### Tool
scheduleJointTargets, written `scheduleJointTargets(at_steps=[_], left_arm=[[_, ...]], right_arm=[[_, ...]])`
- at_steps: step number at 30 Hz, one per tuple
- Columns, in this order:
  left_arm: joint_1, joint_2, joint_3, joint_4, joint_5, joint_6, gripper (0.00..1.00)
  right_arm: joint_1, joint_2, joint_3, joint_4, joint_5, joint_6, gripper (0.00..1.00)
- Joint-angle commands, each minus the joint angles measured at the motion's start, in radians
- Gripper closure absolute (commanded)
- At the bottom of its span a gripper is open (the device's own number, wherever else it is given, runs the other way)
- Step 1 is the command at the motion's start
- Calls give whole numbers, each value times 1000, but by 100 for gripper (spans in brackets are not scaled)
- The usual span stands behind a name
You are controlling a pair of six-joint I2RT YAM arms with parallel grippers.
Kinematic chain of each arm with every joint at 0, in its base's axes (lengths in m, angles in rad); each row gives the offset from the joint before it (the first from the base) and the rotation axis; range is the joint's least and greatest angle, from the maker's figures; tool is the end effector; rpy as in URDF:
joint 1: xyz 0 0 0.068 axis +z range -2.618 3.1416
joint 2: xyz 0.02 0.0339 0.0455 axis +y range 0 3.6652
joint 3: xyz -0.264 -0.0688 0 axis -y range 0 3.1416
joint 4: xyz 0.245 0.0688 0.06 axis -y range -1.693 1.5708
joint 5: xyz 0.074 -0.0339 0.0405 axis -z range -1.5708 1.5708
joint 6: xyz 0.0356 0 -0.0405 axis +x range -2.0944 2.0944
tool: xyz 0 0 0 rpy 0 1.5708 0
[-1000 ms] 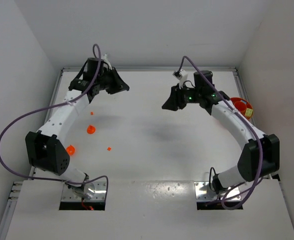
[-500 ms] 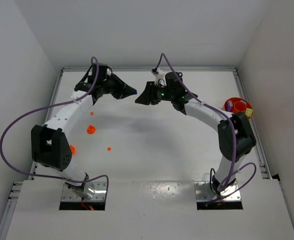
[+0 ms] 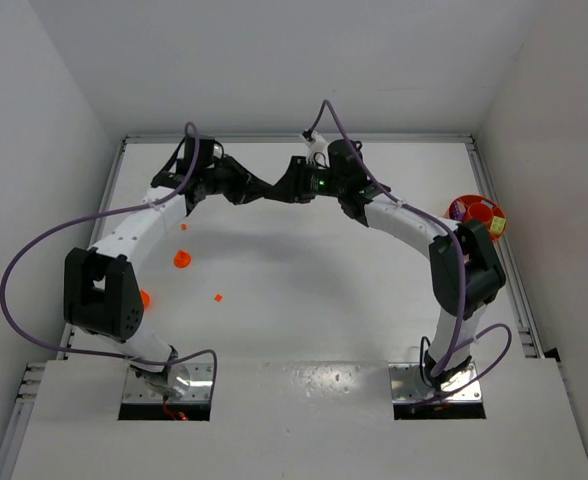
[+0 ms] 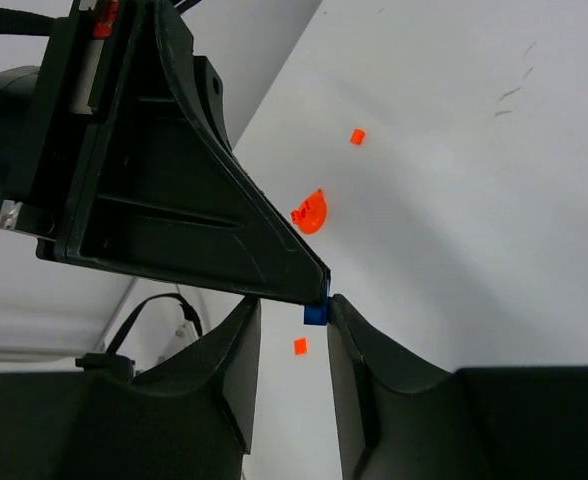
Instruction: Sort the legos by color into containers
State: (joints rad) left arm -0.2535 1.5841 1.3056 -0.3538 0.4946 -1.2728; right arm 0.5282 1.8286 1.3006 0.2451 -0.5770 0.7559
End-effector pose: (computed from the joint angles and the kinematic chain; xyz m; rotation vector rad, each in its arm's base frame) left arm 0.3448 -0.1068 0.3056 -0.9262 2.3034 -1.3123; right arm 0.3606 0.2329 0.2682 -0.2166 2.0483 1.3817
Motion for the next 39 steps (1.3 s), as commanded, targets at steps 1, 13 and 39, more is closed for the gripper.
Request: scheduleJointTargets(at_steps=[1,13,39], left_arm=[[0,-42,-11,12,35,-1,100],[0,-52,-52,76,125,24,100],[97,16,242,-249,-329,1047,0]], right_arm=[[9,-18,55,77,-11,-10,69],[0,-37,16,86,-1,-65,99],[-540,-272,98,-1282,169,-1068,100]])
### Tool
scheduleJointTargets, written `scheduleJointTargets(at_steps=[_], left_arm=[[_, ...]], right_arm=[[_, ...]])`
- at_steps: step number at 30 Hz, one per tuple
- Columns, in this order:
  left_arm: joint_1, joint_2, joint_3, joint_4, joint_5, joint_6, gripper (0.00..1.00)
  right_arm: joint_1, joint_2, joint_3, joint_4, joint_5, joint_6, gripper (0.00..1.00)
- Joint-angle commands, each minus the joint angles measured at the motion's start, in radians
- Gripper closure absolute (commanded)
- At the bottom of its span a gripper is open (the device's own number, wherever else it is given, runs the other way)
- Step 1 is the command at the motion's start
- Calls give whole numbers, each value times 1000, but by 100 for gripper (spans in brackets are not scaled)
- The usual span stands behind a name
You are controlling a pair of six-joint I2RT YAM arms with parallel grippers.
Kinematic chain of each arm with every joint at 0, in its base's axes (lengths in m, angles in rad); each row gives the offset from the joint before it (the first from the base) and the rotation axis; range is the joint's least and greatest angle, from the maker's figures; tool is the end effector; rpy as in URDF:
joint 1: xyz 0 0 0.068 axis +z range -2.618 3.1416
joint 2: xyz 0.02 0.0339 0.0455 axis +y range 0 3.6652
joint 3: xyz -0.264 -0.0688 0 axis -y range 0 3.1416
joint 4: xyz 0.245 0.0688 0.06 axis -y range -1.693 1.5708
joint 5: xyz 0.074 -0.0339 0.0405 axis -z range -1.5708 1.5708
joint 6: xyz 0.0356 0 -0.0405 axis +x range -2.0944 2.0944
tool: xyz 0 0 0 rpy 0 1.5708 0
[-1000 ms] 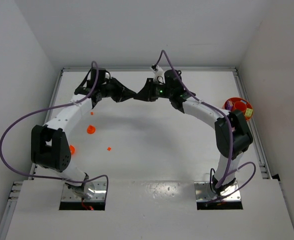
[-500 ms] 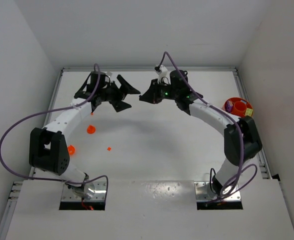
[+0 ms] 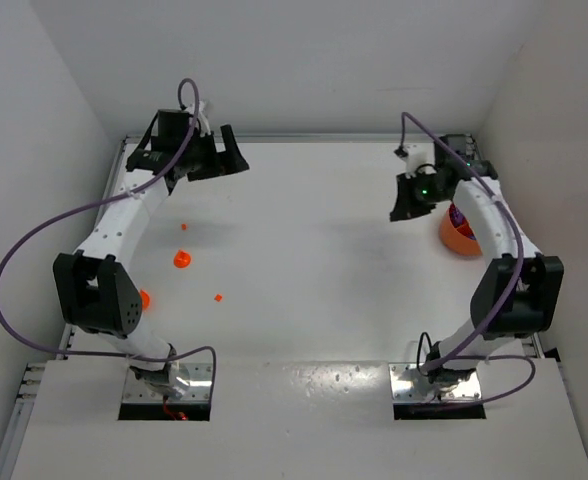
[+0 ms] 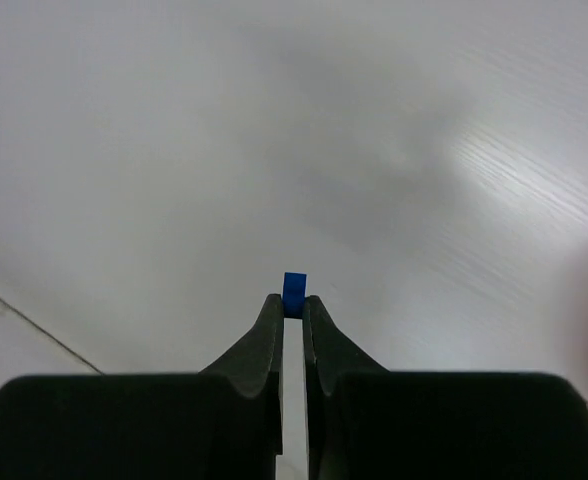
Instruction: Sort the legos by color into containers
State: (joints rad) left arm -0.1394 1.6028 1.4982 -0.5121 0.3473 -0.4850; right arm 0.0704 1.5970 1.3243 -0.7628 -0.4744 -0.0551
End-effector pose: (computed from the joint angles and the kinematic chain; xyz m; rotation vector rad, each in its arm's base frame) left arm 0.3608 -0.0629 0.3493 -0.1843 2.2325 -0.7266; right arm 0.3310 0.0396 0.2783 -0.3280 2.5296 0.6206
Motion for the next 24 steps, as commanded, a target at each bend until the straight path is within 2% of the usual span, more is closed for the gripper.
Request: scheduleJointTargets(at_steps=[1,2,4,5,8,13,18,24], left_arm=[[-17,-29,50,-74,-212,260,0],[-17,-41,50,-65,-252,260,0],[-6,-66,50,-45,-252,260,0],[7,-78,50,-45,-240,270,0],[8,-57,80,-87,-189,328,0],[-2,-47,34,-120,-200,286,0],[-2,-98,-64,-14,-182,182,0],[-25,-64,-38,-51,-311,161,0]], right_arm=[[-119,-40,88,-320,109,-296,100],[-198,-40,89,-332,124,-358,100],[-272,-10,111,-381,149,-423,100],[-341,10,121,-395,149,-466,100],[-443,96,188,-485,149,-544,100],[-474,119,211,-486,200,-569,100],[-492,158,233,-446,269,-540,100],[-514,178,223,-331,353,-471,100]])
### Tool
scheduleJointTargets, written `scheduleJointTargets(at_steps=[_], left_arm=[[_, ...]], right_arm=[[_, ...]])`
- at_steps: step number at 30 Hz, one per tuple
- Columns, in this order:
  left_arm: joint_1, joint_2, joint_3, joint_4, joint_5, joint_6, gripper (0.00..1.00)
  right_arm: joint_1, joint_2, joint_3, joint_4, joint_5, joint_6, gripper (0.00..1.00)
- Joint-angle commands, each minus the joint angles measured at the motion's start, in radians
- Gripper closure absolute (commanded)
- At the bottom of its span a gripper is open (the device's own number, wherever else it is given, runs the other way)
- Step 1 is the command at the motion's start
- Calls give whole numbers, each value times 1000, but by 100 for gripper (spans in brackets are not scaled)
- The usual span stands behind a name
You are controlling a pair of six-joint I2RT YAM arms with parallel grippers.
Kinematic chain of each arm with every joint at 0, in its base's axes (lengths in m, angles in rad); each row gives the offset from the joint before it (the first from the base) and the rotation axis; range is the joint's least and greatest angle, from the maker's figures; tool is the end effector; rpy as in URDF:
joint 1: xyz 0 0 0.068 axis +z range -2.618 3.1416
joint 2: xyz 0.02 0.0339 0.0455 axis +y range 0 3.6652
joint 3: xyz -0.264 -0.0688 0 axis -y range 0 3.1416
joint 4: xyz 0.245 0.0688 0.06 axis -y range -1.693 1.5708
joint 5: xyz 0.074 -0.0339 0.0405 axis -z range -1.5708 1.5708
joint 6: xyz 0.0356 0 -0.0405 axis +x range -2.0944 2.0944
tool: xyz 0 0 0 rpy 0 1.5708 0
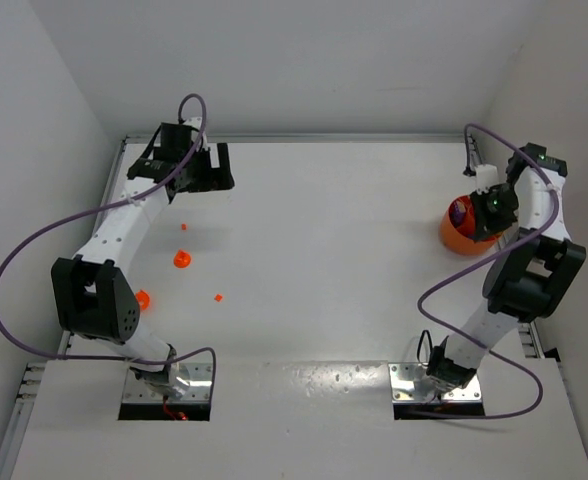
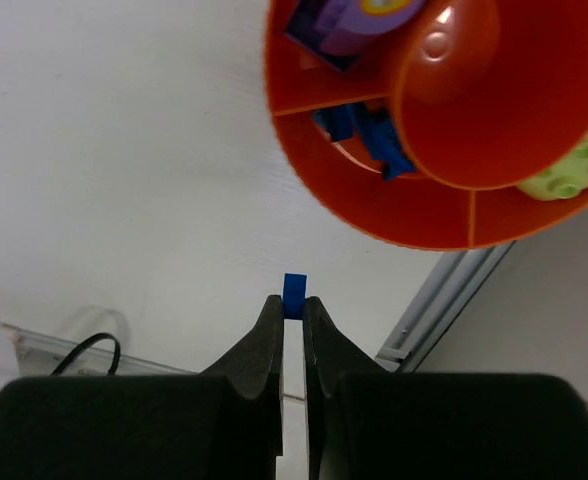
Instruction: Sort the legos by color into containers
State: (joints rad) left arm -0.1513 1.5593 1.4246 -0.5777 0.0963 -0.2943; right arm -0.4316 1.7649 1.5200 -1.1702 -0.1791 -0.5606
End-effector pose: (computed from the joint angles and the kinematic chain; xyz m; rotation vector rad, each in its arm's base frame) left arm 0.3461 -0.0562 0.3325 -0.1138 2.3000 -0.3410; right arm 0.3115 -0.1365 0.2636 -0.2084 2.9100 0.1220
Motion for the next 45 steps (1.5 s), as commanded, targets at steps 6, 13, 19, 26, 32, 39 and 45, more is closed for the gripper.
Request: scheduleJointTargets(at_steps=[6,13,19,26,32,39,45], left_arm=[[-13,1,65,-5,-21,9,0],[-22,1,65,-14,-10,32,0],[-22,-18,56,-34,-10,87,0],[60,-93,-29,-114,81,243,0],[157,-32,-49,-300,109,386,5],[209,-31,-164,-326,16,624,15],[260,-31,-155,-344,26,995,21]], right_arm=[[-21,48,46,86,58,54,92],[-21,71,78,86,40,76,75],[0,71,101,86,29,76,67],[74,-129,59,130,-115,27,66],[184,-203,-27,179,-212,18,60],[293,-176,-18,173,-324,5,59],[343,-156,-55,162,-364,-5,59]])
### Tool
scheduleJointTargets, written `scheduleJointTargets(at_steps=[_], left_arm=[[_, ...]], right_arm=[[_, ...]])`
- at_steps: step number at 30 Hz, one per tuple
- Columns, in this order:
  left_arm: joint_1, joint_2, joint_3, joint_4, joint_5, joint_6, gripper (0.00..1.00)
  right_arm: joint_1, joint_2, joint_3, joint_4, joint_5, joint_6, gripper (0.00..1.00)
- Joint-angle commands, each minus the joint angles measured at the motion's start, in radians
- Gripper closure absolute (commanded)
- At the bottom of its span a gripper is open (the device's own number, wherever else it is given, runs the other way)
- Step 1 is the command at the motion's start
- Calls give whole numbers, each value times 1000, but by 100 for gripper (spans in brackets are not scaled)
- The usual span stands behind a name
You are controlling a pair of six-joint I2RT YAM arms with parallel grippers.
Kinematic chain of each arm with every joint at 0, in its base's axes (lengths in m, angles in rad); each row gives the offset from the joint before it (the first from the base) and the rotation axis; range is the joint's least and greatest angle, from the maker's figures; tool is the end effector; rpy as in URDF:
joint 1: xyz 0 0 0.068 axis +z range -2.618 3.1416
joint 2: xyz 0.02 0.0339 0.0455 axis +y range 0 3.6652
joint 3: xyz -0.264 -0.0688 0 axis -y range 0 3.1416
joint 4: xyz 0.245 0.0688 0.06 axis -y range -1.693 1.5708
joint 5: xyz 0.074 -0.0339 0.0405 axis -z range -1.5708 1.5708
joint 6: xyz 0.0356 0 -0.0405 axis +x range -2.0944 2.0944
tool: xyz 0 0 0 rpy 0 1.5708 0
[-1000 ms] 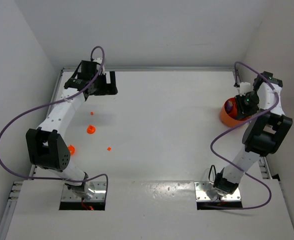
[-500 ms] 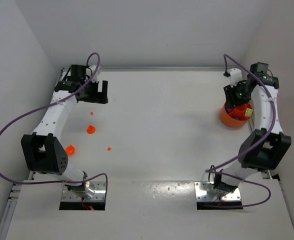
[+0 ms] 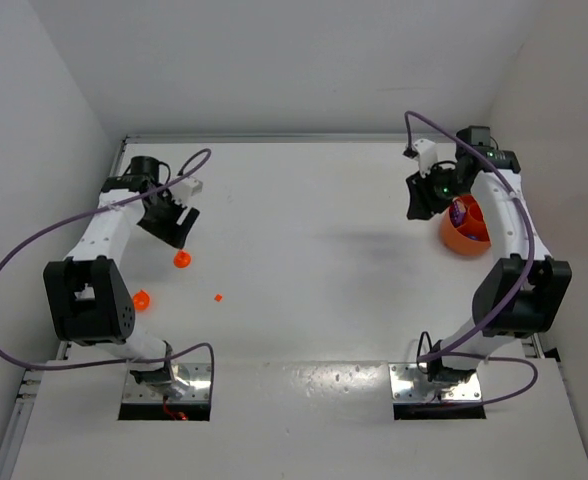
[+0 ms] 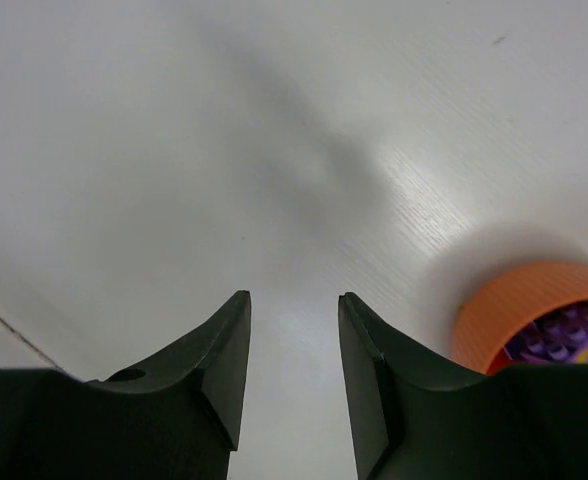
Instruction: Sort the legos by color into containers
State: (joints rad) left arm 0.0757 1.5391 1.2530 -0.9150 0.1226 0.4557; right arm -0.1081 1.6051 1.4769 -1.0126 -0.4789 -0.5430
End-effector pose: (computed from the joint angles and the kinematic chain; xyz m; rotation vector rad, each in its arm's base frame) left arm 0.3026 0.0186 0.2638 0.5510 2.6977 -0.0279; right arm 0.3236 -0.0186 0.3095 -0.6848 2.4675 0.4129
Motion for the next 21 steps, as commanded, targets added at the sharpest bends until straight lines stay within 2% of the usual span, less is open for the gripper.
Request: scheduleJointTargets(at_steps=[1,2,3,5,6,9,12,16,19,21], left_arm=[[50,-11,17,-7,47,308,21],[50,-11,17,-27,70,381,21],[64,-11,4,-47,96,567,21],[76,-20,-35,-94,149,784,21],[87,-34,-50,-105,149,957,21],[96,-19,-73,-126,161,1198,21],[96,57,-46,-185,173,1313,22],[96,118,-12,-165,232,1325,27],[96,127,-49,-98,241,1372,27],[96,127,-67,-87,232,1403,22]], right_arm=[[31,4,-26,5,-64,-23,59],[31,4,-39,17,-64,-14,59],[44,4,-40,26,-64,-14,59],[53,4,-49,35,-64,-2,59],[62,13,-49,35,-64,-2,59],[73,22,-49,45,-73,18,59],[82,22,-49,54,-73,29,59],[91,22,-82,74,-64,52,59],[100,22,-93,83,-64,61,59],[100,33,-93,83,-64,74,59]])
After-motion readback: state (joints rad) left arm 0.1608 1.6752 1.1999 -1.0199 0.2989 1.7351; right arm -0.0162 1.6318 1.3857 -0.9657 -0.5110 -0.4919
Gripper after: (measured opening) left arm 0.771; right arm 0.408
